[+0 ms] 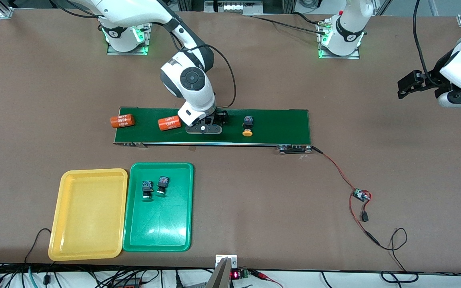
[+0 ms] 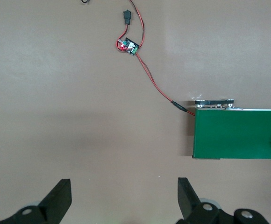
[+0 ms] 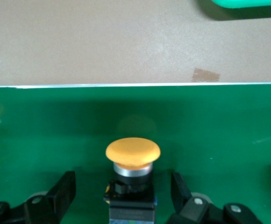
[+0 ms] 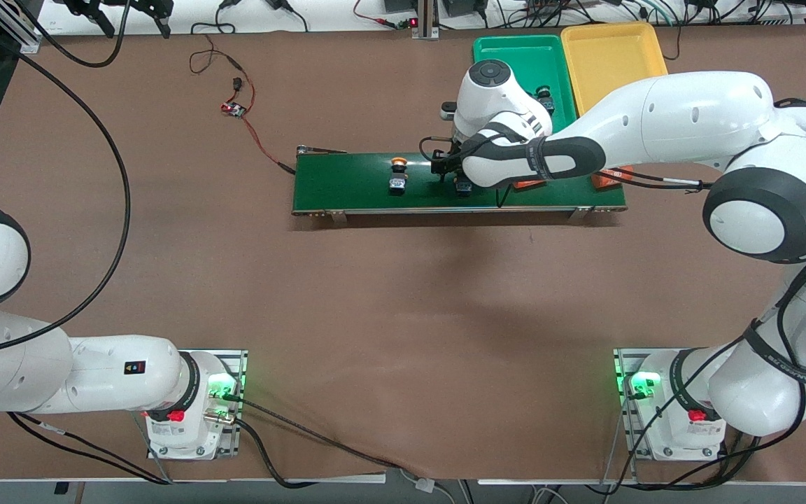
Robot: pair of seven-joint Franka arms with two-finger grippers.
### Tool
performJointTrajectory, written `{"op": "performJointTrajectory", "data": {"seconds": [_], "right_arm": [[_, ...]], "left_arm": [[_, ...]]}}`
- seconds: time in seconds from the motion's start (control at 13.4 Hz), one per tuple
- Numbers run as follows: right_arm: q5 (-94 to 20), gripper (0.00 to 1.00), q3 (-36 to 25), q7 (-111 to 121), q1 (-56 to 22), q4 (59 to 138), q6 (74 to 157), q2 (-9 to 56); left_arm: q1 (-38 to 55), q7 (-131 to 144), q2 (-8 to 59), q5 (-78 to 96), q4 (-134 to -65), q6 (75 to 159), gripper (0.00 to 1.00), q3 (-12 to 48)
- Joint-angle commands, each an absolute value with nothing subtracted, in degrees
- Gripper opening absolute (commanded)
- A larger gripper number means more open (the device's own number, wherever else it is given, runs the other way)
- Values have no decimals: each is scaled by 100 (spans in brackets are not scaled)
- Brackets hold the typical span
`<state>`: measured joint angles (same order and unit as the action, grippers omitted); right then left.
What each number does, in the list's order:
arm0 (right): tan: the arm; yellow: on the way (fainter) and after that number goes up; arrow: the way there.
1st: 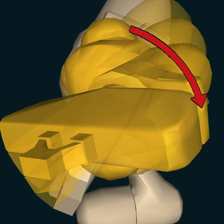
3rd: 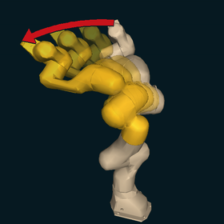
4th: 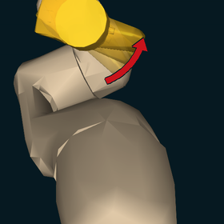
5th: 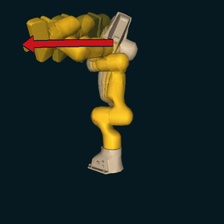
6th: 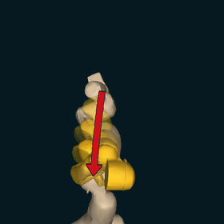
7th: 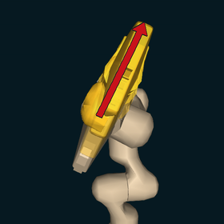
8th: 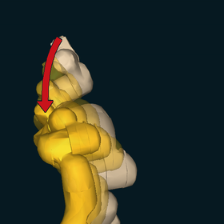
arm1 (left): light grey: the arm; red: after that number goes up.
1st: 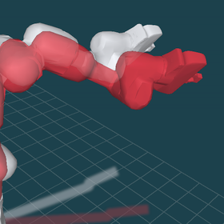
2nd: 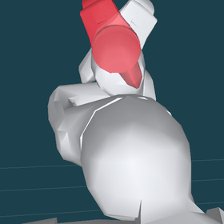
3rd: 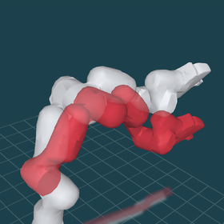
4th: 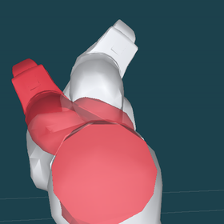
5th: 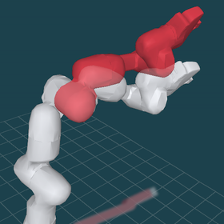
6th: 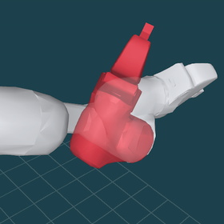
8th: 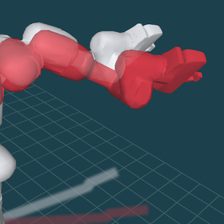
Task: Sort buttons by color to trays
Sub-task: 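Carry the yellow button off the belt toward the yellow tray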
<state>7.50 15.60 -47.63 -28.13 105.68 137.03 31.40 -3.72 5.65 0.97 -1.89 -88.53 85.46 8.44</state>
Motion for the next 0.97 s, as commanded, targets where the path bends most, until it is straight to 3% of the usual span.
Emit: {"op": "performJointTrajectory", "data": {"seconds": [0.0,0.3,0.9], "right_arm": [[835,28,1485,-4474,-2848,10477,13702,3155],[835,1,1398,-4430,-2813,10468,13405,2928],[800,0,450,-3262,-2198,9977,11506,2136]], "left_arm": [[-404,483,105,-132,-8736,8402,100,870],[-387,483,132,-132,-8736,8411,100,870],[-422,475,264,121,-8719,8455,100,870]]}}
